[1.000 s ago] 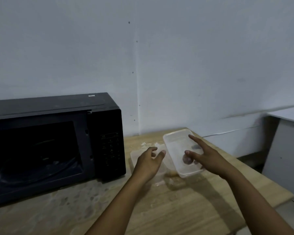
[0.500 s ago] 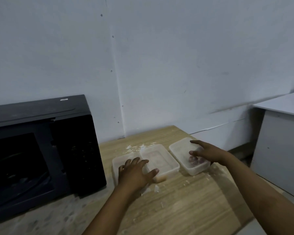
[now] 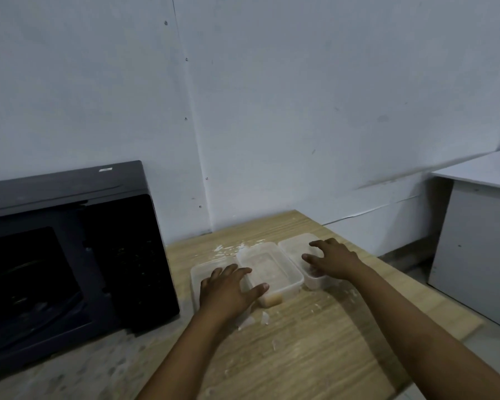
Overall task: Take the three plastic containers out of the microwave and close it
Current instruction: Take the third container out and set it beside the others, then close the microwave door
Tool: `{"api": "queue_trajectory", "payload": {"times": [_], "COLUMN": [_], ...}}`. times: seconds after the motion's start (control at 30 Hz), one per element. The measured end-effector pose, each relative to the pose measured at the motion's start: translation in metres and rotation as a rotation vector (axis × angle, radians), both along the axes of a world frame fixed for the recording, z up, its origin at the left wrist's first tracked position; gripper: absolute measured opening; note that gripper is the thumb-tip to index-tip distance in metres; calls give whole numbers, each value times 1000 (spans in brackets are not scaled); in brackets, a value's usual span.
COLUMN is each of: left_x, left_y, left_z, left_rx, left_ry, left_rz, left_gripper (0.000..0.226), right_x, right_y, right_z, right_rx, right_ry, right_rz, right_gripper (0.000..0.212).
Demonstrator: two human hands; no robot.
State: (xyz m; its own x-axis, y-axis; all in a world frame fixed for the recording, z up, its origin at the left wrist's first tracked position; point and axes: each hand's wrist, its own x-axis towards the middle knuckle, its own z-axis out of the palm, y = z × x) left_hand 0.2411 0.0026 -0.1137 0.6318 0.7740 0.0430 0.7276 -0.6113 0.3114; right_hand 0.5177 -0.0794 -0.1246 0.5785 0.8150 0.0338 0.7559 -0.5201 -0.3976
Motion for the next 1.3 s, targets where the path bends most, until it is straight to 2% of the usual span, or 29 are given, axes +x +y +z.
{"api": "queue_trajectory", "payload": {"times": [0.2,0.43,0.73,0.87,1.0,1.1,1.2,1.3], "left_x": [-2,-13,-110,-176,-246,-289,-327,-360], "left_y": [-3,-5,-45,-59,-66,-73,-83,-95], "left_z": [1,3,53,78,97,106,117,127], "left_rx": [17,64,428,532,622,675,750,756], "left_ry": [-19,-151,-316,-354,-336,-312,-286,-219], "left_rz": [-2,12,-44,69,212,306,445,622], "left_gripper": [71,72,55,54,55,55,57,67], "right_x": [-9,-57,-174,-243,-317,-359,-389,-404], "right_y": [-4,-9,-1,8,25,46,73,99], "right_z": [4,25,93,115,132,139,149,156], "right_rx": [-29,94,398,517,610,637,671,636], "right_ry": [-124,-280,-222,-274,-344,-420,-561,-585], "right_rz": [-29,55,337,477,649,762,787,728], "right_gripper": [61,54,53,56,68,64,60,60]}}
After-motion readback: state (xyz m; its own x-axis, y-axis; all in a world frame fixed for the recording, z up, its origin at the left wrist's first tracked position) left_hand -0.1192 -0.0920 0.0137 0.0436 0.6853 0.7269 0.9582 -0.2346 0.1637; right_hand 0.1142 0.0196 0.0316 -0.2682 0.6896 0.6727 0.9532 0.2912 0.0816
